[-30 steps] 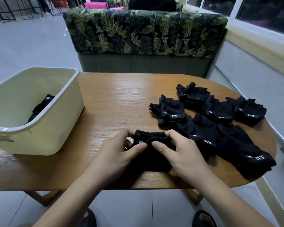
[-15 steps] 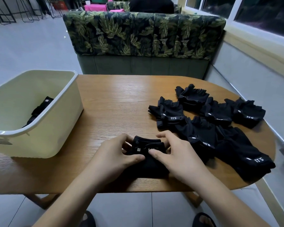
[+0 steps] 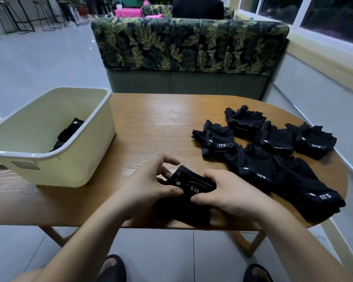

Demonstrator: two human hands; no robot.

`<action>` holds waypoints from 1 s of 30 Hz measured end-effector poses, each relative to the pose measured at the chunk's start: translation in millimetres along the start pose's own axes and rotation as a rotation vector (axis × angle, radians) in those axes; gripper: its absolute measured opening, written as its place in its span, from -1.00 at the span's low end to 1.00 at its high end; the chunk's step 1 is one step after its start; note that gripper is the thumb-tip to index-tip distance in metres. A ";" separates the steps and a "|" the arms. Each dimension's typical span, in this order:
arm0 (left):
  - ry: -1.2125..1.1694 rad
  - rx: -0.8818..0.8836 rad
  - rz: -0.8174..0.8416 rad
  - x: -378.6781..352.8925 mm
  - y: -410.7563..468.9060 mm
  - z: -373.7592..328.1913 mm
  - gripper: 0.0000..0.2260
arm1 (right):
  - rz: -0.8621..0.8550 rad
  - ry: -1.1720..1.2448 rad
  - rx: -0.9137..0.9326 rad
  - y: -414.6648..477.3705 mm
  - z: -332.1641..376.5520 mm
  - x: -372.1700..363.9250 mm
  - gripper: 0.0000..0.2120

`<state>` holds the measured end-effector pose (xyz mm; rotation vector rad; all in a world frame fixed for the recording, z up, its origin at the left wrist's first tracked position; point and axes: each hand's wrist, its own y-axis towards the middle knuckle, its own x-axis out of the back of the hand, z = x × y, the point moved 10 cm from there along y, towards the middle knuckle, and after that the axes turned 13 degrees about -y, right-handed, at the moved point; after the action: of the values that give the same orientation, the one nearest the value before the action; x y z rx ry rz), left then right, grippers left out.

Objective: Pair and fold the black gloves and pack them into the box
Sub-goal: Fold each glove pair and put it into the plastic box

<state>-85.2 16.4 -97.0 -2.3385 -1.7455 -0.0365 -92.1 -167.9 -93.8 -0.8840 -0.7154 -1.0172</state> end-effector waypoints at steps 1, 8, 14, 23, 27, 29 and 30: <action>-0.021 0.004 0.006 0.7 -0.5 0.7 -0.47 | 0.002 0.007 0.004 -0.5 1.6 -0.2 -0.62; 0.344 0.018 0.067 3.0 -4.5 0.9 -0.48 | -0.049 -0.038 0.075 -8.0 19.1 0.1 -0.75; 0.364 0.072 0.082 0.5 -5.8 5.0 -0.79 | -0.024 -0.012 0.057 -5.8 20.9 -3.2 -0.74; 0.219 0.110 0.094 8.1 -5.4 -10.6 -0.80 | -0.067 0.020 0.102 -2.7 34.9 17.2 -0.73; 0.166 0.079 0.070 20.1 -4.0 -34.8 -0.77 | -0.106 0.041 0.140 -1.4 50.5 35.8 -0.75; 0.180 0.048 0.054 28.1 -4.2 -51.4 -0.77 | -0.124 0.054 0.162 -0.3 59.1 47.0 -0.76; 0.180 0.029 0.045 32.8 -4.1 -61.3 -0.77 | -0.140 0.052 0.174 1.0 64.1 54.7 -0.76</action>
<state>-72.6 36.7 -31.6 -2.2751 -1.5977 -0.2068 -77.6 -133.6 -18.3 -0.6620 -0.8169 -1.0803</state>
